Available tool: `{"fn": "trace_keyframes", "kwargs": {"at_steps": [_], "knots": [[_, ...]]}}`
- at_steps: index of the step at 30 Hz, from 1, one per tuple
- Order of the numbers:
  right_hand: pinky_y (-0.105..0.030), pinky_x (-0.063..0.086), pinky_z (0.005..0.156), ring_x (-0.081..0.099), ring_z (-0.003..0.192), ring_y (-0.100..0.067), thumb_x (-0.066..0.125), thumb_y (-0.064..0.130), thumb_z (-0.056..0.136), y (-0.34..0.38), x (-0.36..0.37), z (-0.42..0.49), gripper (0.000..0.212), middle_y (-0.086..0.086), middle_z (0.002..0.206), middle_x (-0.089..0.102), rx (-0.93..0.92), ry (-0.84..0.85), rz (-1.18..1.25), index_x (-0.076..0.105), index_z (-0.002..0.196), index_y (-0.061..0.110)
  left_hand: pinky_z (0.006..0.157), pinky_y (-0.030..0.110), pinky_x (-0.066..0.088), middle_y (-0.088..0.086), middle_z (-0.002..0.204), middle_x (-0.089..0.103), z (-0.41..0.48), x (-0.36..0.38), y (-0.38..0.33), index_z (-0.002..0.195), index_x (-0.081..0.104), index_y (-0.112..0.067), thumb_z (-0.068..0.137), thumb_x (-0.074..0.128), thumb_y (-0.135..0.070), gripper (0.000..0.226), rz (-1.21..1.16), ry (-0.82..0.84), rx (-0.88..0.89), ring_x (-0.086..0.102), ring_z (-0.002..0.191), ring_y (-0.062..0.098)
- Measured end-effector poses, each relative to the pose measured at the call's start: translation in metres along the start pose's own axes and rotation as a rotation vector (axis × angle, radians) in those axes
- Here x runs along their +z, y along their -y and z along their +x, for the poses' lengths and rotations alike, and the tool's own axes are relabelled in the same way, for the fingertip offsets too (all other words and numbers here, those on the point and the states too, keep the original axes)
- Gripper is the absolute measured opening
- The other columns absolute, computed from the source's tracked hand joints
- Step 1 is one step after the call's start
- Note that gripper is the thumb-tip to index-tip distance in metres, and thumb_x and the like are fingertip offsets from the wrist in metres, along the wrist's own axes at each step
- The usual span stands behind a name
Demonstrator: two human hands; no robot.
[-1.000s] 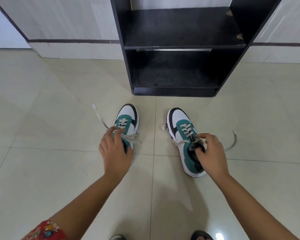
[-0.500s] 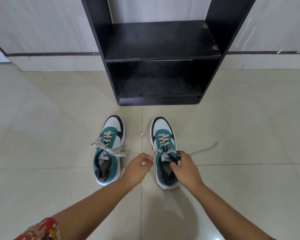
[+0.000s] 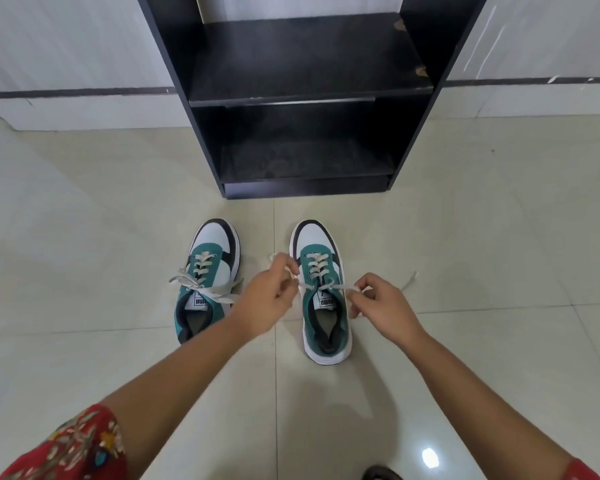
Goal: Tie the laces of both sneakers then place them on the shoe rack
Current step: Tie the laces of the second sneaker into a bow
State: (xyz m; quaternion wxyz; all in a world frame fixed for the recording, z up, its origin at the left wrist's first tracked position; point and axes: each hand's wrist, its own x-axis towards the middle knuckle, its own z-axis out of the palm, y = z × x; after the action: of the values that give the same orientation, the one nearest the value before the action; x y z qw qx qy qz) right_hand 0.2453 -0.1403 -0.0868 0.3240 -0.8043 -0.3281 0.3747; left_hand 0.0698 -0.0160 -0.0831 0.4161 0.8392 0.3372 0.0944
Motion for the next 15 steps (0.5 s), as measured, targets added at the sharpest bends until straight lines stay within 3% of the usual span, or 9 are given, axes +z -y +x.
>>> {"fn": "trace_keyframes", "kwargs": {"at_steps": [2, 5, 7, 9, 12, 15], "knots": [[-0.030, 0.038, 0.054, 0.055, 0.050, -0.014, 0.060, 0.032, 0.083, 0.003, -0.005, -0.002, 0.015, 0.002, 0.054, 0.060, -0.038, -0.041, -0.120, 0.052, 0.071, 0.025, 0.049, 0.029, 0.041, 0.002, 0.059, 0.054, 0.001, -0.011, -0.004, 0.102, 0.046, -0.024, 0.095, 0.046, -0.022, 0.007, -0.001, -0.084, 0.040, 0.046, 0.047, 0.012], [-0.029, 0.037, 0.055, 0.061, 0.069, -0.026, 0.053, 0.035, 0.086, 0.007, -0.018, -0.007, 0.015, 0.000, 0.071, 0.066, -0.086, -0.150, -0.567, 0.059, 0.086, 0.021, 0.049, 0.027, 0.043, -0.001, 0.063, 0.060, 0.005, -0.022, 0.002, 0.104, 0.048, -0.024, 0.095, 0.042, -0.036, 0.016, 0.348, -0.161, -0.025, 0.054, 0.052, 0.014], [-0.029, 0.039, 0.061, 0.063, 0.084, -0.029, 0.048, 0.034, 0.089, 0.006, -0.023, -0.008, 0.022, -0.005, 0.092, 0.067, -0.051, -0.093, -0.864, 0.058, 0.100, 0.017, 0.057, 0.029, 0.043, 0.004, 0.084, 0.066, 0.006, -0.022, 0.015, 0.109, 0.048, -0.018, 0.096, 0.037, -0.039, 0.028, 0.699, 0.049, -0.207, 0.060, 0.070, 0.020], [-0.031, 0.039, 0.072, 0.061, 0.098, -0.027, 0.047, 0.034, 0.089, 0.004, -0.019, -0.006, 0.029, -0.005, 0.106, 0.064, -0.012, 0.064, -1.019, 0.055, 0.111, 0.016, 0.069, 0.033, 0.046, 0.007, 0.103, 0.063, 0.004, -0.015, 0.024, 0.115, 0.051, -0.013, 0.095, 0.035, -0.035, 0.033, 0.865, 0.207, -0.288, 0.060, 0.090, 0.025], [-0.036, 0.041, 0.087, 0.058, 0.107, -0.023, 0.049, 0.036, 0.088, 0.010, -0.007, 0.001, 0.036, 0.002, 0.116, 0.064, -0.143, 0.119, -0.850, 0.054, 0.121, 0.023, 0.084, 0.039, 0.051, 0.000, 0.118, 0.062, 0.001, 0.002, 0.015, 0.121, 0.054, -0.021, 0.095, 0.038, -0.030, 0.032, 0.566, 0.067, -0.151, 0.060, 0.101, 0.022], [-0.033, 0.048, 0.081, 0.063, 0.097, -0.018, 0.053, 0.036, 0.087, 0.020, 0.003, 0.007, 0.027, 0.007, 0.107, 0.070, -0.284, 0.008, -0.646, 0.064, 0.110, 0.027, 0.087, 0.034, 0.049, -0.005, 0.119, 0.065, 0.005, 0.014, -0.001, 0.113, 0.063, -0.025, 0.093, 0.047, -0.031, 0.027, 0.331, -0.040, -0.063, 0.059, 0.104, 0.017]]}}
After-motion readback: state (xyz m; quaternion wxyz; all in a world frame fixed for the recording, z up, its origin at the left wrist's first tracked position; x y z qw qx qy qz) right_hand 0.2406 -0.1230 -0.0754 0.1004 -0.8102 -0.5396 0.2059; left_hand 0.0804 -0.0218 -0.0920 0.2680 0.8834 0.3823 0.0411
